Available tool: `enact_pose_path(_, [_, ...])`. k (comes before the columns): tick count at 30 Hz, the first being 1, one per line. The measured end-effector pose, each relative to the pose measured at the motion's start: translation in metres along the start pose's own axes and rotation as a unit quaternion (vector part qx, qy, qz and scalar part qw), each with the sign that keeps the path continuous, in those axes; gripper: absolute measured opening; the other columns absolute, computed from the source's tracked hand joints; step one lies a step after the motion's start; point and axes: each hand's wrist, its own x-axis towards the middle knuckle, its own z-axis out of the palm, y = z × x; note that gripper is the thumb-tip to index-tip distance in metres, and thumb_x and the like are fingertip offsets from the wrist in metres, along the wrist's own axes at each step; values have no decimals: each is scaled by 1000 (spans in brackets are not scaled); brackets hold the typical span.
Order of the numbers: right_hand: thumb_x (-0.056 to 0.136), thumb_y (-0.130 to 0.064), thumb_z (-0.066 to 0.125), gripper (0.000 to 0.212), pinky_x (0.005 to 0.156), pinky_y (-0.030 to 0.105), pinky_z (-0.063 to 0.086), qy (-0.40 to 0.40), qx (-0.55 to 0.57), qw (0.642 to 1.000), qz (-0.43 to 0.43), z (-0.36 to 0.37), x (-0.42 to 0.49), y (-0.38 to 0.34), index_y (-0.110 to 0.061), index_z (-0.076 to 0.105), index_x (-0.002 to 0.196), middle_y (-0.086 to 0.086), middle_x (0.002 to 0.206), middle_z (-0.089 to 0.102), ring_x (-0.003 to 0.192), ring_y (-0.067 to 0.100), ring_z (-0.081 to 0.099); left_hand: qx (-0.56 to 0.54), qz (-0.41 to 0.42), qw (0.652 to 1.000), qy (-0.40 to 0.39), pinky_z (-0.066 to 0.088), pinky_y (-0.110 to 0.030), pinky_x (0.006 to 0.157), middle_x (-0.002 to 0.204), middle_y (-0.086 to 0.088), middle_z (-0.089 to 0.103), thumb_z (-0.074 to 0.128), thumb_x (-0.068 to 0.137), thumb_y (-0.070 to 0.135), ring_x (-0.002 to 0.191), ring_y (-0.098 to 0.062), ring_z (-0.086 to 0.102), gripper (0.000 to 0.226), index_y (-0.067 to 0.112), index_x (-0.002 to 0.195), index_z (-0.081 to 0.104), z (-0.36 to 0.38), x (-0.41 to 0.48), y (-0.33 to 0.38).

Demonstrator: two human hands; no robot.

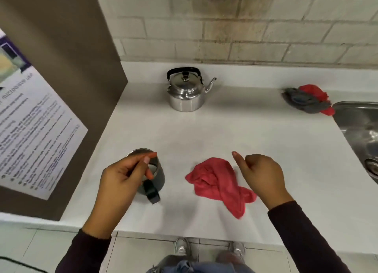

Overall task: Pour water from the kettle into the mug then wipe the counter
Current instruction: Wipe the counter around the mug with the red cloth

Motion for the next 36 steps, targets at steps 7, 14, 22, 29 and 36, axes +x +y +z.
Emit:
enact_pose_path(7, [92, -40, 55, 51, 112, 50, 30, -166, -13, 968, -187, 60, -20, 7, -26, 44, 140, 3, 150, 41, 138, 27, 34, 4, -75, 997, -12, 42, -7, 52, 58, 7, 66, 55, 91, 13, 50, 0, 52, 28, 26, 73, 72, -16, -12, -38])
enact_pose_path(14, [91, -59, 36, 61, 118, 55, 13, -193, -53, 949, -245, 93, -14, 7, -37, 26, 147, 0, 156, 29, 146, 29, 16, 116, -202, 971, -52, 52, -24, 68, 70, 3, 72, 58, 88, 38, 69, -4, 63, 26, 26, 67, 68, -7, -33, -78])
enact_pose_path(22, [93, -49, 46, 46, 118, 55, 6, -179, -47, 936, -299, 105, 0, -17, -35, 48, 137, 8, 150, 38, 142, 35, 25, -160, -295, 941, -42, 54, -25, 80, 73, 5, 75, 51, 93, 32, 78, -4, 69, 36, 18, 66, 70, 27, -30, -84])
enact_pose_path(29, [97, -18, 47, 28, 120, 38, 11, -86, 62, 973, -207, 136, 26, -45, -29, 56, 121, -6, 123, 59, 123, 13, 46, -238, -260, 936, -11, 48, -19, 60, 45, 9, 35, 37, 97, 17, 46, -9, 39, 57, 26, 41, 39, 46, -21, -88])
enact_pose_path(36, [99, -29, 35, 28, 103, 11, 20, -106, 159, 965, -177, 176, 60, -109, -30, 59, 114, -9, 115, 64, 113, 14, 52, -185, -237, 954, 6, 49, -15, 56, 44, 10, 35, 40, 96, 16, 43, -5, 39, 52, 25, 46, 36, 21, -7, -78])
